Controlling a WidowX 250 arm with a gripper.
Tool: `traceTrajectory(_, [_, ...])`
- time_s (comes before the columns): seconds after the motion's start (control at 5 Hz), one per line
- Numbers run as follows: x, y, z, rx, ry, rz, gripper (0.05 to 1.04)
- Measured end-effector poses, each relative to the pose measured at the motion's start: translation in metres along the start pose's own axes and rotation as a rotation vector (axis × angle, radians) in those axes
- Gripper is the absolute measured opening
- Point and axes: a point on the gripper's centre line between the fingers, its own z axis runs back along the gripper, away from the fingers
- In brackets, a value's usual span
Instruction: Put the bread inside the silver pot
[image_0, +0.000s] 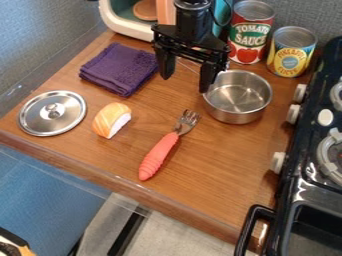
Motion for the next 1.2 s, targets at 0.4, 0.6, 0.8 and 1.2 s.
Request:
traceTrajectory(0.4, [-0.032, 0.016, -0.008, -0.042, 0.018, -0.026, 1.001])
traceTrajectory(0.6, [-0.049, 0.039, -0.008, -0.040, 0.009, -0.067, 1.001])
traceTrajectory(0.8, [-0.061, 0.066, -0.013, -0.018, 0.007, -0.088, 1.001])
traceTrajectory(1.2, [-0.071, 0.085, -0.030, 0.035, -0.017, -0.121, 1.001])
